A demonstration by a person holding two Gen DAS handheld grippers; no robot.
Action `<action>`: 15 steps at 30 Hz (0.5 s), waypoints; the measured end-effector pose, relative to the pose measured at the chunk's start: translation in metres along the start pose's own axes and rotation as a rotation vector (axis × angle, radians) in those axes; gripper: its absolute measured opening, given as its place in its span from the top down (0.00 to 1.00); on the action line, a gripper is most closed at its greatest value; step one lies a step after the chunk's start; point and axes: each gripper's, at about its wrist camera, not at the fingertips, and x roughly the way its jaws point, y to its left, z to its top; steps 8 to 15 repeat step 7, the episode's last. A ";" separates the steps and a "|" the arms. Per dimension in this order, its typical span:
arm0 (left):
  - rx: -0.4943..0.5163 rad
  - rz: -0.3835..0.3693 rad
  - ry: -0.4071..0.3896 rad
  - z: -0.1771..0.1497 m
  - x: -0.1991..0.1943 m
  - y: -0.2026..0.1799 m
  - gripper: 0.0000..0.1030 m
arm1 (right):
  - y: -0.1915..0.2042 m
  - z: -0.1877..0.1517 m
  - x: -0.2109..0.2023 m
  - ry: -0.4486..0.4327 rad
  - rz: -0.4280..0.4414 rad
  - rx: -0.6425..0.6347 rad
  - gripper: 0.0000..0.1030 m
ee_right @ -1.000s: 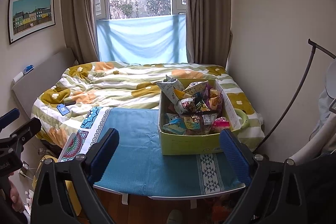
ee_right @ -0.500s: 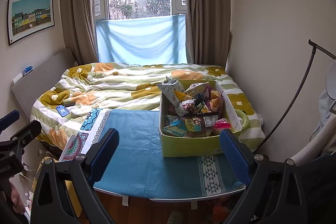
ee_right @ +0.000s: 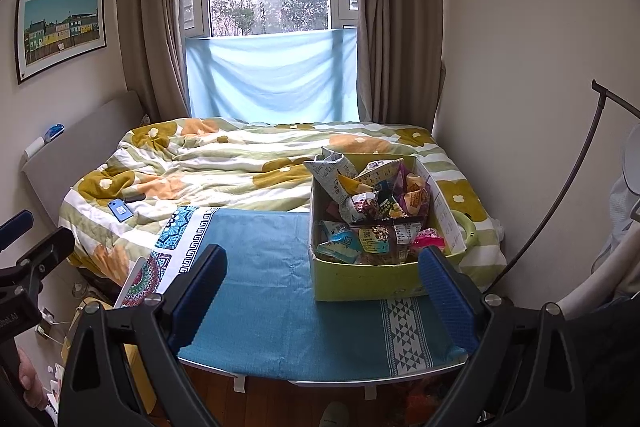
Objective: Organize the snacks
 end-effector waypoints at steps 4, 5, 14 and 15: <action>-0.003 -0.004 -0.007 0.000 0.000 0.001 0.01 | 0.000 0.000 0.000 0.001 0.000 0.003 0.07; -0.005 -0.004 -0.005 0.000 0.000 0.000 0.01 | 0.000 0.000 0.000 0.003 0.000 0.002 0.07; -0.003 -0.009 0.003 0.002 0.002 -0.002 0.01 | 0.001 0.000 0.001 0.009 -0.004 -0.002 0.07; -0.003 -0.009 0.003 0.002 0.002 -0.002 0.01 | 0.001 0.000 0.001 0.009 -0.004 -0.002 0.07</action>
